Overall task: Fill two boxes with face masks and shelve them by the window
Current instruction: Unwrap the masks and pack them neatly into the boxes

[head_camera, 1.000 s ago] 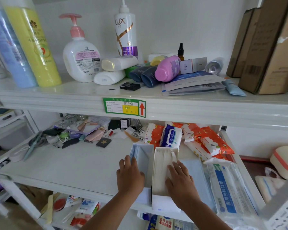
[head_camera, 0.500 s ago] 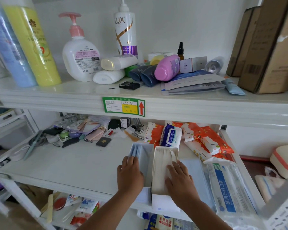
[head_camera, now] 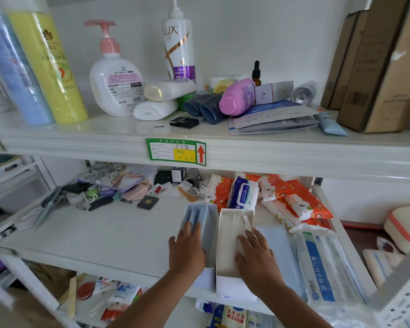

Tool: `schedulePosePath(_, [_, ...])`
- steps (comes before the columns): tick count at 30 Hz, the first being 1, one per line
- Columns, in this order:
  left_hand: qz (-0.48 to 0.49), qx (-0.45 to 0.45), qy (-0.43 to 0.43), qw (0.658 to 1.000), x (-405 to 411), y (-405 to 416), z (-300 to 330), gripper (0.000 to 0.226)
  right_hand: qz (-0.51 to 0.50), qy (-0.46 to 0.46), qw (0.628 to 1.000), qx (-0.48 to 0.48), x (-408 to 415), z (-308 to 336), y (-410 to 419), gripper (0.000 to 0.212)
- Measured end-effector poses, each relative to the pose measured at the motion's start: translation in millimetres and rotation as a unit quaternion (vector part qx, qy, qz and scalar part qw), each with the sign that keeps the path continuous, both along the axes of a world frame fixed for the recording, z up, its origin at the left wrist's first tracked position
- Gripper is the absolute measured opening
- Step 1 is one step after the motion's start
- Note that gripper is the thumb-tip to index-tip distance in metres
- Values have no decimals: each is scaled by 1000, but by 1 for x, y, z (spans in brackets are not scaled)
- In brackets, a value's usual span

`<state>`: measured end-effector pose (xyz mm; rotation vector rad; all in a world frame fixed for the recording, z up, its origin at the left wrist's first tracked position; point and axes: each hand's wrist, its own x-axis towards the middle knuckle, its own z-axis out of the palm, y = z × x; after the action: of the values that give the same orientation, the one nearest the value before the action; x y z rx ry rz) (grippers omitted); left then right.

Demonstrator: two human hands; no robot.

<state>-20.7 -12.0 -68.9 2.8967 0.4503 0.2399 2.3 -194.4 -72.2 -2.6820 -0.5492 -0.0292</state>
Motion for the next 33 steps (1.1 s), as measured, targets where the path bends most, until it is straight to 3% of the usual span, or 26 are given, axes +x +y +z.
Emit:
schedulePosePath(18, [-6,27,30,999,-5,-4,5,68,3,-2,1000,3,0,0,-1,42])
schedulePosePath(33, [35,-68,87,993,2,-3,18,81,0,-9,1000,10,0,-2,-1,40])
